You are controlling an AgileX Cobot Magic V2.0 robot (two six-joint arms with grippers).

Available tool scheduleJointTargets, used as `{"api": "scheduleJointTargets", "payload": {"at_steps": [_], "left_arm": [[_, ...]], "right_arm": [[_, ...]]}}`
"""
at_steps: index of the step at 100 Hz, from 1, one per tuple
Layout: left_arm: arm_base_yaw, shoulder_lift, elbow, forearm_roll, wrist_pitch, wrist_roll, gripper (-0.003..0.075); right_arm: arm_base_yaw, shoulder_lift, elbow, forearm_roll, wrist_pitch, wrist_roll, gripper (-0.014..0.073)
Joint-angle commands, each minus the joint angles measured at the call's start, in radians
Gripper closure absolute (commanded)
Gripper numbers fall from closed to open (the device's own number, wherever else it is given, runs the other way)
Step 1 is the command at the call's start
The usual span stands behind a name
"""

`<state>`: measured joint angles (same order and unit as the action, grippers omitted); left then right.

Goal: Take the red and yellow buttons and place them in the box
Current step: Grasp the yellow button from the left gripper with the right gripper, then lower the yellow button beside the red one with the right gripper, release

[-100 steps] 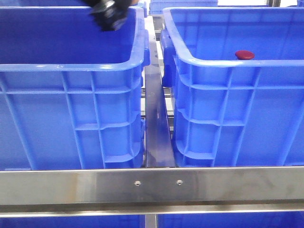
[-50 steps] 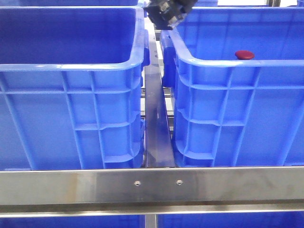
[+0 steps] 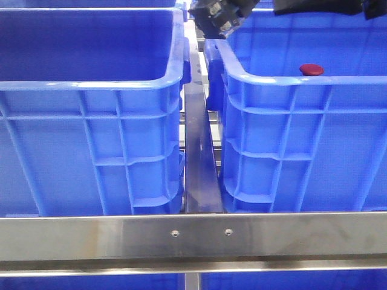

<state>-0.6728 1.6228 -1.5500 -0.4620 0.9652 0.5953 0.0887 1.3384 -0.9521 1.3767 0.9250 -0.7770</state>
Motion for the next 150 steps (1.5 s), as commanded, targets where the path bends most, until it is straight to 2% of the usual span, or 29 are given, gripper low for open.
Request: {"api": "scheduleJointTargets", "payload": {"at_steps": [1, 16, 21, 26, 33, 45, 52, 63, 83, 98, 115, 150], "left_arm": [[-0.01, -0.05, -0.036, -0.045, -0.031, 0.001, 0.0691], [-0.01, -0.05, -0.036, -0.045, -0.019, 0.01, 0.0676], [-0.01, -0.05, -0.036, -0.045, -0.013, 0.017, 0.0643], [-0.01, -0.05, -0.036, -0.045, -0.009, 0.017, 0.058], [-0.01, -0.05, -0.036, -0.054, -0.008, 0.017, 0.0437], [-0.01, -0.05, -0.036, -0.054, -0.018, 0.017, 0.0099], [-0.01, -0.05, -0.036, -0.054, -0.018, 0.017, -0.0002], [-0.01, -0.05, -0.036, -0.059, 0.0, 0.017, 0.0038], [-0.01, -0.05, -0.036, -0.063, 0.016, 0.017, 0.0041], [-0.01, -0.05, -0.036, -0.065, 0.016, 0.017, 0.0041], [-0.01, -0.05, -0.036, -0.065, 0.018, 0.017, 0.0041], [-0.01, -0.05, -0.036, -0.066, 0.008, 0.017, 0.0041]], "right_arm": [[-0.006, -0.024, -0.037, 0.072, 0.035, -0.002, 0.0093], [-0.006, -0.023, -0.037, 0.072, 0.051, -0.002, 0.0307], [-0.006, -0.023, -0.037, 0.072, 0.053, -0.002, 0.0351], [-0.006, -0.023, -0.037, 0.072, 0.056, -0.002, 0.0359], [-0.006, -0.023, -0.037, 0.072, 0.056, -0.002, 0.0358], [-0.006, -0.023, -0.037, 0.072, 0.055, -0.003, 0.0358], [-0.006, -0.023, -0.037, 0.072, 0.042, -0.006, 0.0358], [-0.026, -0.023, -0.069, 0.052, -0.013, -0.07, 0.0358], [-0.126, -0.023, -0.155, -0.03, -0.138, -0.194, 0.0358], [-0.178, -0.023, -0.173, -0.135, -0.31, -0.299, 0.0358], [-0.183, 0.008, -0.173, -0.247, -0.514, -0.375, 0.0358], [-0.183, 0.161, -0.173, -0.257, -0.786, -0.524, 0.0358]]}}
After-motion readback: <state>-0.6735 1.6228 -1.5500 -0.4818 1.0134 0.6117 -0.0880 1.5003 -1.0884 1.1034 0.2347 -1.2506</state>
